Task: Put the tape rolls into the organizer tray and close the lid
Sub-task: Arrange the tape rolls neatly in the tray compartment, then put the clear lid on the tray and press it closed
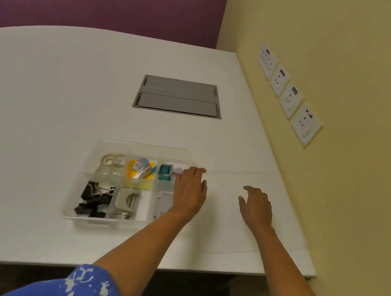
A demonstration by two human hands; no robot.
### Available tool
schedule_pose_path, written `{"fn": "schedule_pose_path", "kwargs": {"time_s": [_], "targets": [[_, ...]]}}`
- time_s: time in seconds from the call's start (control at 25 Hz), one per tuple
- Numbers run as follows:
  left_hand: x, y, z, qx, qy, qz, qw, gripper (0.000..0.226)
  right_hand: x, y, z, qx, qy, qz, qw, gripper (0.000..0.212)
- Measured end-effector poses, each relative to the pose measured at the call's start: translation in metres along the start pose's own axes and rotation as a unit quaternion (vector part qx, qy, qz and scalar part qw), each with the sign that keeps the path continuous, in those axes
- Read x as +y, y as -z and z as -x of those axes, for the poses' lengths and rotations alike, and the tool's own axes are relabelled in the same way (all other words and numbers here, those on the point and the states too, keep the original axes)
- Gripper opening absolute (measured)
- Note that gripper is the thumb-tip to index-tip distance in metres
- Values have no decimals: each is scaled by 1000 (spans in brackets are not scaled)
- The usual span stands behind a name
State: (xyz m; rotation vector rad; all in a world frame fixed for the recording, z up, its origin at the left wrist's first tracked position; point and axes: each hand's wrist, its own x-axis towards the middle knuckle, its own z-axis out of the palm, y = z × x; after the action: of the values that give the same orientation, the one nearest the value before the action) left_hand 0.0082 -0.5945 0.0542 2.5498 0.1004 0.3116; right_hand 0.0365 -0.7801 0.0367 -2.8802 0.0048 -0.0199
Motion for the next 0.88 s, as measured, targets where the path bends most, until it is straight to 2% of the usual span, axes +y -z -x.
{"fn": "schedule_pose_path", "kwargs": {"time_s": [0.12,0.24,0.32,0.48,0.6,0.72,0.88], "targets": [[18,-32,6,-58,36,19,997,36,48,6,-10,-15,-31,11,999,43],[21,-54,13,-132,140,60,980,45,81,2,-9,-15,-43,13,999,45],[24,-62,16,-146,202,52,967,55,99,-2,-8,-17,-50,18,998,48],[28,-66,15,-128,278,33,952,66,117,-9,-7,-7,-50,41,998,50],[39,-64,5,-99,347,111,926,65,119,-14,-8,0,-45,36,998,50],[44,-52,-14,-56,439,194,875,59,117,-17,-9,5,-60,8,998,48],[51,-37,-32,-34,462,283,840,46,112,-19,-13,24,-87,-26,996,46]]}}
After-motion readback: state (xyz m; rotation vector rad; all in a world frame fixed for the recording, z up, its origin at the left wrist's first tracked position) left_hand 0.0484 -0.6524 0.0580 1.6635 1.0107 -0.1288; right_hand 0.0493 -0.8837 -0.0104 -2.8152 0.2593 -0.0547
